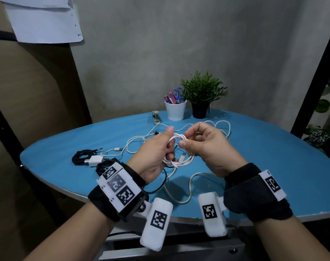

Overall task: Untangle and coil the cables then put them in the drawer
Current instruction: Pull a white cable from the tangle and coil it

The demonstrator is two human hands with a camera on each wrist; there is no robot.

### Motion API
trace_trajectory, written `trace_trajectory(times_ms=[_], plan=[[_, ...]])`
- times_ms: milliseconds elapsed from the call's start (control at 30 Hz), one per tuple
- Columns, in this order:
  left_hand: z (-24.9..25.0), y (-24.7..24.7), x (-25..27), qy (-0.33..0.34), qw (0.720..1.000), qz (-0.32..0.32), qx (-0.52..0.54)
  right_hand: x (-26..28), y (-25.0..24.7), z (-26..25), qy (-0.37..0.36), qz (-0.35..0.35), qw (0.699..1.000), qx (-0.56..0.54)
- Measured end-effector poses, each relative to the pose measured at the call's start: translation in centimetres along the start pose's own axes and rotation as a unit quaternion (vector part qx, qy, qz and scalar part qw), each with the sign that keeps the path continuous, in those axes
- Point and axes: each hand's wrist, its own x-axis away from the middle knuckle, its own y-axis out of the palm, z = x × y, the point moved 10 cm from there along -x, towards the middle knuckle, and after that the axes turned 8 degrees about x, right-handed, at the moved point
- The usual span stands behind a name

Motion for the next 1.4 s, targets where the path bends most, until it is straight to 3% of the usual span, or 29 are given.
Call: trace_trajectory(times_ms=[100,333,533,700,767,833,933,1033,1100,1333,1400], plan=[[0.2,0.1,0.0,0.008,1.0,-0.006,0.009,0.2,0.3,0.3,0.021,-0.021,0.999,-0.025],[0.3,0.6,0.0,0.011,0.999,-0.033,0.017,-0.2,-0.7,0.5,0.027,0.015,0.999,0.022],[0.9,-0.4,-0.6,0.046,0.999,-0.001,-0.021,0.2,0.3,1.1,0.06,-0.055,0.997,0.01],[-0.2,-1.3,-1.2,0.011,0.999,-0.001,-0.039,-0.3,-1.6,1.7,0.087,0.016,0.996,-0.005],[-0.7,-1.8,-1.2,0.003,0.995,-0.006,-0.099,-0.5,-2.5,2.2,0.103,0.032,0.994,0.013],[-1.2,-2.7,-1.2,0.013,0.968,-0.003,-0.25,-0.7,-3.4,2.8,0.12,0.043,0.991,0.035],[-2.5,-2.1,-0.3,0.026,0.876,-0.057,-0.478,-0.6,-4.8,3.7,0.145,0.061,0.986,0.052],[-5.8,0.1,1.8,-0.014,0.777,-0.175,-0.604,0.0,-5.9,4.6,0.165,0.068,0.982,0.053],[-7.3,1.2,2.5,-0.016,0.724,-0.211,-0.657,0.4,-6.5,5.0,0.175,0.075,0.98,0.05],[-8.3,2.1,2.2,-0.029,0.674,-0.236,-0.7,1.3,-8.0,5.4,0.186,0.094,0.978,0.02],[-7.6,2.0,1.7,-0.02,0.674,-0.215,-0.706,1.5,-8.5,4.9,0.179,0.101,0.979,0.006]])
